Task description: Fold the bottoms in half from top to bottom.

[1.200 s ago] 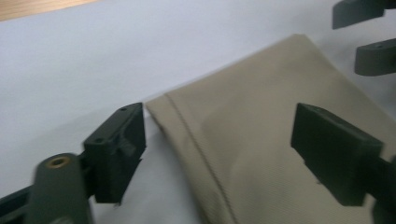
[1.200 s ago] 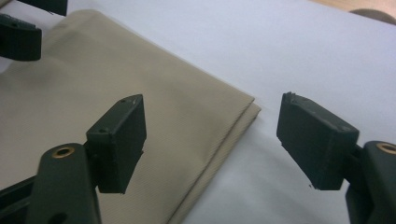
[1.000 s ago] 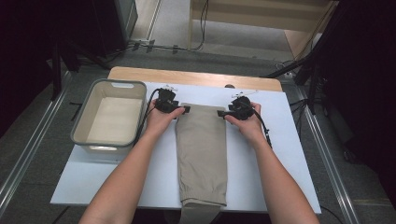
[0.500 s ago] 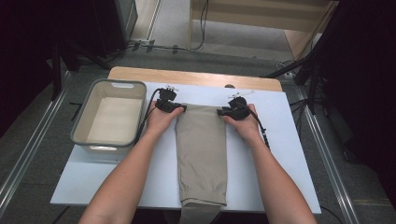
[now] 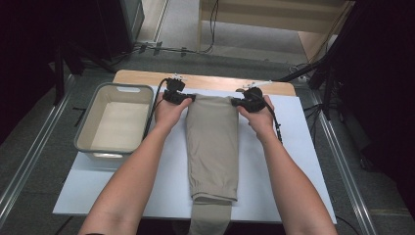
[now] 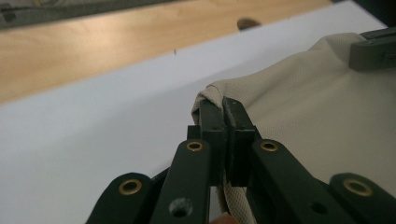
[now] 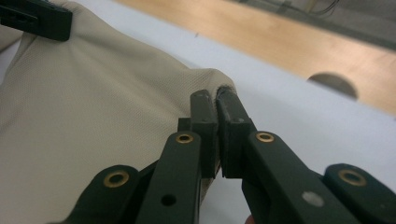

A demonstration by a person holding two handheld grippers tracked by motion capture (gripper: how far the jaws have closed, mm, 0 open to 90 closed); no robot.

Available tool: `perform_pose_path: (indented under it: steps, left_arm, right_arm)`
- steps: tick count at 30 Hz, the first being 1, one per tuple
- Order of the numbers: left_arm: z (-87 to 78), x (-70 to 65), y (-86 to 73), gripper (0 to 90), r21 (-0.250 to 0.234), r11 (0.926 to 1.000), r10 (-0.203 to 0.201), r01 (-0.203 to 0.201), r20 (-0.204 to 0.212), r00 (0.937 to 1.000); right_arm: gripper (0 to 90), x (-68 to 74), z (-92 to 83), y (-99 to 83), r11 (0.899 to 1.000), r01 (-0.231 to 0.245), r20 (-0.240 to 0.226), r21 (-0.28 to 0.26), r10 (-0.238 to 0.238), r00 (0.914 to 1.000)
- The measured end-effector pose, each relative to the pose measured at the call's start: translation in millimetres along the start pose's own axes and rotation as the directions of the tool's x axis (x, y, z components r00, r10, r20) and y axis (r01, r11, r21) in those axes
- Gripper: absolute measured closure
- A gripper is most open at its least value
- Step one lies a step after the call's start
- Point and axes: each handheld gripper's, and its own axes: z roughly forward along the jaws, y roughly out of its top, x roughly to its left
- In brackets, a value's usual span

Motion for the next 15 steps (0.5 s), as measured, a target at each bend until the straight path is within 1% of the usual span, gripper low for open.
perform_pose_path:
  steps: [3, 4, 5, 6, 7, 8, 9, 10, 11, 12, 13, 14, 15]
  left_arm:
    - [-5.1, -0.7, 16.6, 88.8, -0.034, 0.9994, 0.001, -0.001, -0.009, 1.0000]
    - [-6.7, -1.1, 21.8, 88.8, -0.045, 0.9990, 0.007, -0.007, -0.015, 0.9999]
    - [-7.7, -1.5, 26.5, 88.8, -0.052, 0.9985, 0.017, -0.018, -0.017, 0.9997]
    - [-8.1, -1.2, 29.2, 88.7, -0.058, 0.9980, 0.024, -0.025, -0.018, 0.9996]
    - [-8.3, 0.0, 32.3, 88.2, -0.064, 0.9977, 0.023, -0.025, -0.023, 0.9995]
    - [-7.8, 1.5, 33.2, 83.9, -0.064, 0.9978, 0.015, -0.017, -0.021, 0.9997]
    - [-7.2, 3.3, 33.5, 70.3, -0.060, 0.9982, -0.006, 0.005, -0.026, 0.9996]
    - [-7.6, 3.9, 33.0, 52.1, -0.052, 0.9984, -0.023, 0.021, -0.039, 0.9989]
    - [-9.1, 4.5, 31.1, 41.1, -0.058, 0.9974, -0.043, 0.042, -0.015, 0.9990]
    - [-11.2, 5.2, 28.6, 35.3, -0.069, 0.9963, -0.050, 0.052, 0.018, 0.9986]
    - [-12.6, 4.9, 26.5, 32.7, -0.074, 0.9958, -0.052, 0.054, 0.034, 0.9981]
    - [-14.4, 3.7, 23.6, 30.0, -0.082, 0.9954, -0.047, 0.050, 0.043, 0.9980]
    - [-16.2, 2.6, 20.8, 26.9, -0.087, 0.9949, -0.046, 0.051, 0.057, 0.9973]
  right_arm:
    - [85.7, -1.5, -5.9, 14.5, 1.000, 0.015, 0.016, -0.027, -0.015, 0.9998]
    - [85.7, -1.7, -7.6, 18.8, 0.999, 0.021, 0.020, -0.039, -0.020, 0.9996]
    - [85.7, -2.4, -8.6, 22.5, 0.999, 0.017, 0.023, -0.049, -0.016, 0.9996]
    - [85.5, -3.8, -9.2, 25.5, 0.998, 0.003, 0.028, -0.058, -0.001, 0.9996]
    - [84.2, -4.6, -9.4, 27.1, 0.997, -0.006, 0.034, -0.072, 0.009, 0.9994]
    - [76.3, -5.4, -9.5, 29.5, 0.996, -0.014, 0.050, -0.094, 0.019, 0.9986]
    - [56.8, -6.2, -8.9, 30.6, 0.994, -0.025, 0.057, -0.106, 0.031, 0.9979]
    - [43.3, -8.7, -7.7, 32.2, 0.994, -0.052, 0.035, -0.095, 0.056, 0.9978]
    - [38.8, -9.6, -8.1, 32.0, 0.994, -0.070, 0.020, -0.081, 0.072, 0.9972]
    - [32.4, -10.3, -9.2, 30.8, 0.994, -0.075, 0.001, -0.081, 0.075, 0.9971]
    - [24.7, -10.1, -10.8, 29.3, 0.993, -0.083, -0.014, -0.083, 0.082, 0.9965]
    - [19.6, -9.4, -12.2, 27.9, 0.993, -0.081, -0.011, -0.086, 0.081, 0.9967]
    - [17.2, -8.2, -14.3, 25.5, 0.993, -0.078, -0.005, -0.089, 0.078, 0.9969]
